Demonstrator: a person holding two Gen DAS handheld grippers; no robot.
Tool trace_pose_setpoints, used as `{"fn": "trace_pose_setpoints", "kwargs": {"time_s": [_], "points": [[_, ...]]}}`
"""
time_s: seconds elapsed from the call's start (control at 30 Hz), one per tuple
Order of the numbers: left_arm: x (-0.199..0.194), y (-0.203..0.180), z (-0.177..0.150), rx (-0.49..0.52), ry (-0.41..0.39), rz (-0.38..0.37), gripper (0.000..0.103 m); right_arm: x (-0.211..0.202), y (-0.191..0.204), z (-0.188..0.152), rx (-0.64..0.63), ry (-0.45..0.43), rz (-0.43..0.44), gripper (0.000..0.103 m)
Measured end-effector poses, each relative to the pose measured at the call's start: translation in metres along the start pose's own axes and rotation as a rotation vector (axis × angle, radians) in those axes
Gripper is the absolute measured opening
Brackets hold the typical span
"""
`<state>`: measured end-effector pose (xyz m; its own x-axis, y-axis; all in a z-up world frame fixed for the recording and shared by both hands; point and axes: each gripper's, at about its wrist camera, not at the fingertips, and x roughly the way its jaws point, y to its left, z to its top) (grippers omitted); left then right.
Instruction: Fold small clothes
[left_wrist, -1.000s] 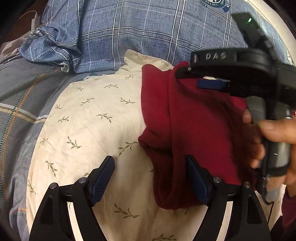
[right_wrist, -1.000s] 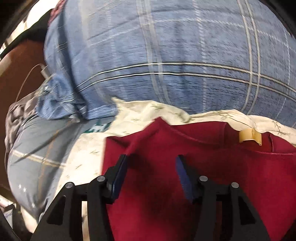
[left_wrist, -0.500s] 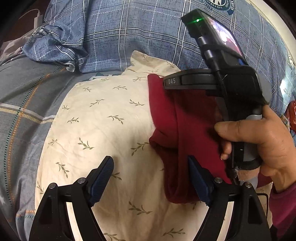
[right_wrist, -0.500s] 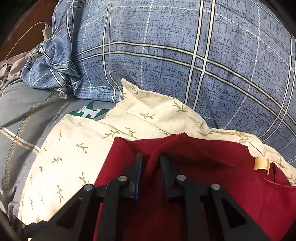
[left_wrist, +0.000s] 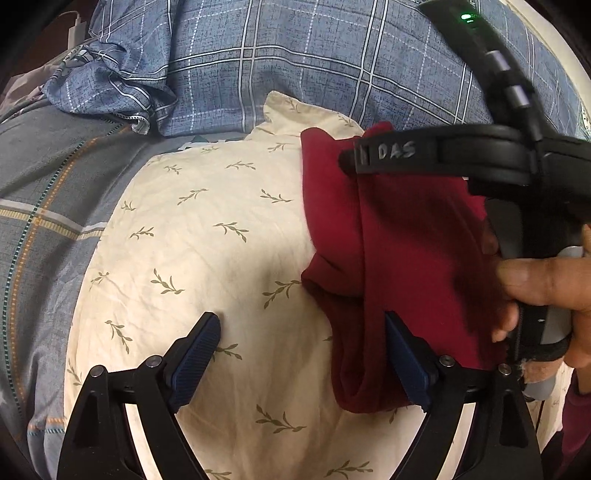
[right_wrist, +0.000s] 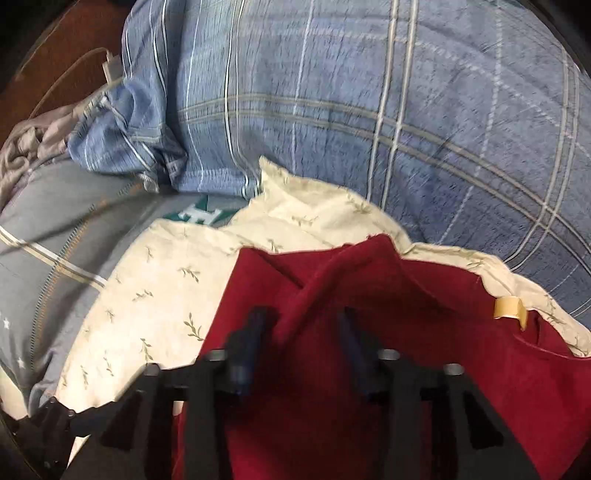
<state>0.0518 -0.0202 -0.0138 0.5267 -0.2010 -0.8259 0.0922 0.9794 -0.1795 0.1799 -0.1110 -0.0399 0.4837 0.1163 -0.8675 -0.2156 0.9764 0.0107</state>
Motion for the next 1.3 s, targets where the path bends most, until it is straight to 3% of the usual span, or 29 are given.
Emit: {"fn": "trace_pose_setpoints", "kwargs": {"time_s": [0.07, 0.23, 0.43, 0.53, 0.57, 0.63, 0.73, 0.83, 0.87, 0.9, 0.93, 0.97, 1.03, 1.1, 1.3], "points": [[-0.001, 0.001, 0.0, -0.007, 0.002, -0.006, 0.089, -0.005, 0.002, -0.002, -0.008, -0.036, -0.001, 0.01], [-0.001, 0.003, 0.002, -0.02, 0.003, -0.011, 0.089, -0.025, 0.006, -0.002, -0.037, -0.104, 0.011, 0.008], [-0.001, 0.008, 0.002, -0.038, 0.003, -0.027, 0.089, 0.006, 0.007, -0.008, -0.03, -0.04, 0.037, 0.008], [-0.001, 0.007, 0.002, -0.033, 0.003, -0.024, 0.088, -0.002, -0.002, -0.007, 0.015, -0.068, 0.1, 0.023], [-0.001, 0.007, 0.002, -0.036, 0.003, -0.025, 0.088, -0.008, -0.008, -0.004, 0.058, -0.064, 0.125, 0.047], [-0.001, 0.008, 0.002, -0.042, 0.005, -0.03, 0.088, -0.014, -0.011, -0.001, 0.095, -0.066, 0.122, 0.079], [-0.001, 0.01, 0.003, -0.045, 0.006, -0.034, 0.088, -0.015, -0.003, 0.003, 0.066, -0.087, 0.056, 0.081], [0.0, 0.011, 0.003, -0.047, 0.003, -0.037, 0.088, 0.012, 0.017, 0.004, -0.02, 0.007, 0.008, 0.084], [0.0, 0.011, 0.003, -0.049, 0.001, -0.039, 0.088, 0.025, 0.025, 0.003, -0.064, 0.032, -0.053, 0.084], [0.0, 0.012, 0.004, -0.054, -0.002, -0.044, 0.088, 0.028, 0.029, 0.001, -0.089, 0.016, -0.085, 0.082], [0.0, 0.012, 0.004, -0.059, -0.001, -0.048, 0.088, 0.027, 0.03, 0.0, -0.097, -0.004, -0.097, 0.074], [0.0, 0.013, 0.005, -0.067, 0.0, -0.057, 0.088, 0.021, 0.026, -0.001, -0.066, -0.034, -0.086, 0.053], [-0.001, 0.015, 0.006, -0.08, -0.014, -0.087, 0.088, 0.009, 0.012, -0.002, -0.001, -0.071, -0.011, 0.021], [-0.001, 0.014, 0.007, -0.083, -0.029, -0.111, 0.088, -0.004, -0.01, -0.004, 0.087, -0.074, 0.084, 0.017], [0.009, 0.004, 0.012, -0.067, -0.048, -0.162, 0.088, -0.032, -0.038, -0.011, 0.153, -0.123, 0.183, 0.015]]}}
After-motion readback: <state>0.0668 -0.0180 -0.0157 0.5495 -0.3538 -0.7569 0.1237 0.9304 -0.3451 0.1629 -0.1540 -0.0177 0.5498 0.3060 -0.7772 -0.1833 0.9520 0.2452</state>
